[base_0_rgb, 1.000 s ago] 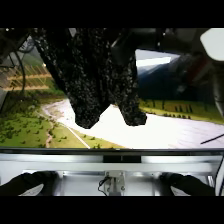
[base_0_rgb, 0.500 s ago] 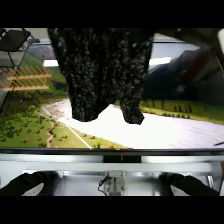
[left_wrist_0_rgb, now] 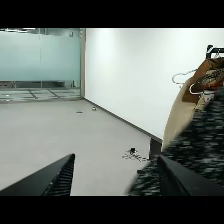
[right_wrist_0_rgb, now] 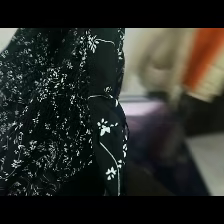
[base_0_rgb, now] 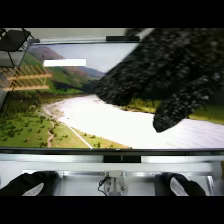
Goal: Fold the shirts.
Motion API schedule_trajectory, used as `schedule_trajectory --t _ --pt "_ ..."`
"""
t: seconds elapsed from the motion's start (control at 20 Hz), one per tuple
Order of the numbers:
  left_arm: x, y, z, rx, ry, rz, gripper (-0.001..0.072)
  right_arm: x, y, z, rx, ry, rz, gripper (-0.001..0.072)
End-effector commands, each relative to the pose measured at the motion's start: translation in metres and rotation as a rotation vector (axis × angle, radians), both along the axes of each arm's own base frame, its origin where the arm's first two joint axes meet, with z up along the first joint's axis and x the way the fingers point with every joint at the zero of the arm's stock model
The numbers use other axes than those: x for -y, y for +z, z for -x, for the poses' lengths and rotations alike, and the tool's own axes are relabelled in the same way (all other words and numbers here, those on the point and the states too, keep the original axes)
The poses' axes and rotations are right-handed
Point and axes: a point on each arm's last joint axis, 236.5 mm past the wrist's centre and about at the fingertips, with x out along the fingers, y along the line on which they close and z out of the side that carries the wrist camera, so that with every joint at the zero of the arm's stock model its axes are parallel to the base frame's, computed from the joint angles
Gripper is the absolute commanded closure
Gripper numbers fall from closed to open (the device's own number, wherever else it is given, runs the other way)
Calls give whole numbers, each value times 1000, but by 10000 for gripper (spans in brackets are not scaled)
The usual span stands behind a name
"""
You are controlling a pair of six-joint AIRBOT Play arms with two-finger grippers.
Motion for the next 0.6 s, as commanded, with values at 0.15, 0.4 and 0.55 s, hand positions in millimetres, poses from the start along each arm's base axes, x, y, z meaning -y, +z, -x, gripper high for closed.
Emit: schedule_trajectory --t 0.15,0.4,0.55 --pt "0 -1 0 -2 1 -2 98 107 -5 78 -20 -380 -53 664" --pt "0 -1 0 -2 1 -2 98 161 6 94 73 -561 -59 664" --pt "0 -1 0 -2 1 -2 98 194 17 104 190 -647 -99 664"
